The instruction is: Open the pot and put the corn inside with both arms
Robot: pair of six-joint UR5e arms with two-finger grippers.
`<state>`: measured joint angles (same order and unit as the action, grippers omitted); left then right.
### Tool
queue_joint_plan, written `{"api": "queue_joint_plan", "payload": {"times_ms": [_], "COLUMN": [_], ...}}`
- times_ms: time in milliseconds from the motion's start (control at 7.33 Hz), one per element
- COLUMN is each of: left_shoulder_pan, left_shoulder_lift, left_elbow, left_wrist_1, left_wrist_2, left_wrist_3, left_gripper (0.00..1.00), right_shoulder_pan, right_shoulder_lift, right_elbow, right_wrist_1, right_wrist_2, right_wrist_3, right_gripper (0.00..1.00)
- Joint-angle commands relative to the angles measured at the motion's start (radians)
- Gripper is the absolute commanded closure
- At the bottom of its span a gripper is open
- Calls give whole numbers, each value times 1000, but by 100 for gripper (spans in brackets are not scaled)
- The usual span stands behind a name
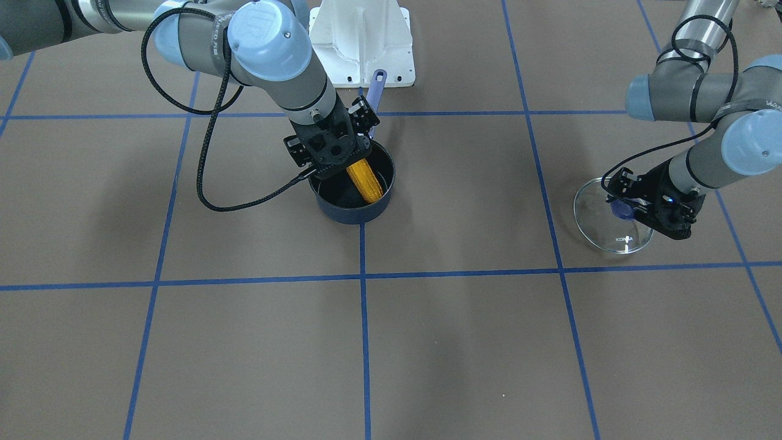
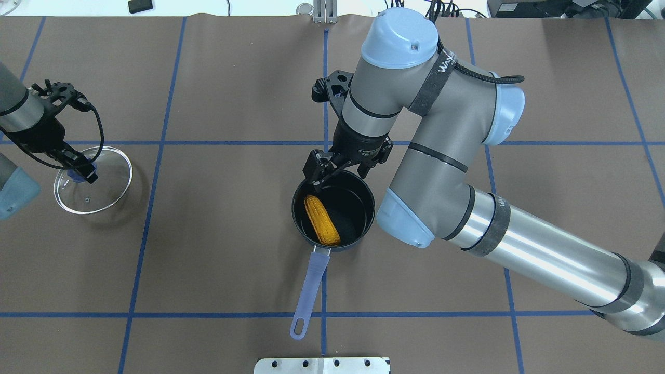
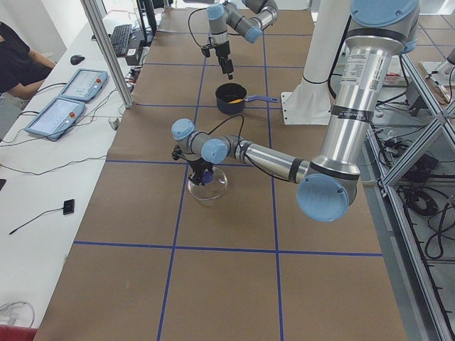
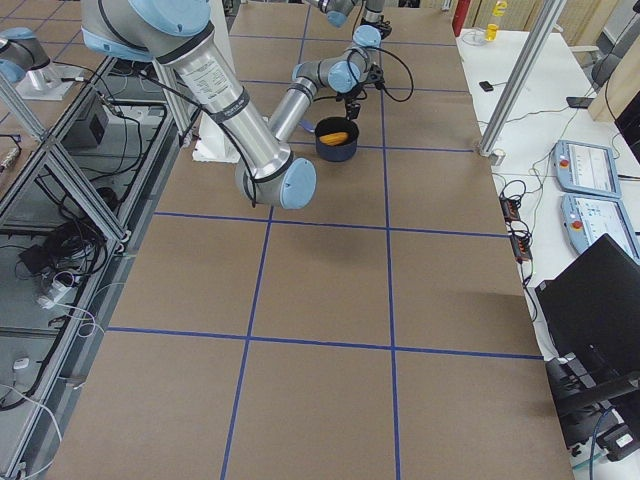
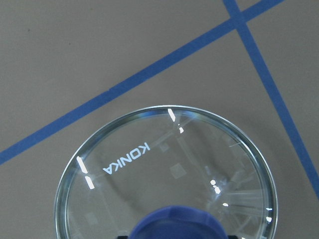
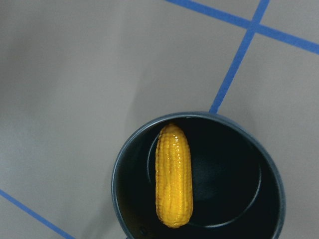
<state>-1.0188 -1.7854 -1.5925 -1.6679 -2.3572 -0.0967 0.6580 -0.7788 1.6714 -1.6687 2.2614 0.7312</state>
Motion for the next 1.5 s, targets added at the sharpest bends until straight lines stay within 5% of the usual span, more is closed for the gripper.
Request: {"api": "queue_joint_plan", "payload": {"times_ms": [0,409,682,1091,1364], "left_shoulder_pan": [0,0,-10,-197,-303], "left_shoulder_lift": [-2,-2,6,30,58], "left_elbow": [5,0,-30,-47,-23], "left_wrist_1": [-3,-4,-3,-1,11], "left_wrist_2": [-11,-11,-11,-10,-7], "left_wrist_3": [-1,2,6,32,202], "left_gripper": [39,4,2,1,0], "right_shoulder_pan": [12,38,142,319,368], "right_shoulder_lift": [-40,-80,-144,-338,-423], "right_elbow": [36,48,83,156,154], "right_wrist_1": [3,1,-5,-6,0], "right_wrist_2": [-25,-78,-88,-89,-106], "right_wrist_3": [-7,-22,-21,-24,-202], "right_gripper": [0,0,0,0,0]}}
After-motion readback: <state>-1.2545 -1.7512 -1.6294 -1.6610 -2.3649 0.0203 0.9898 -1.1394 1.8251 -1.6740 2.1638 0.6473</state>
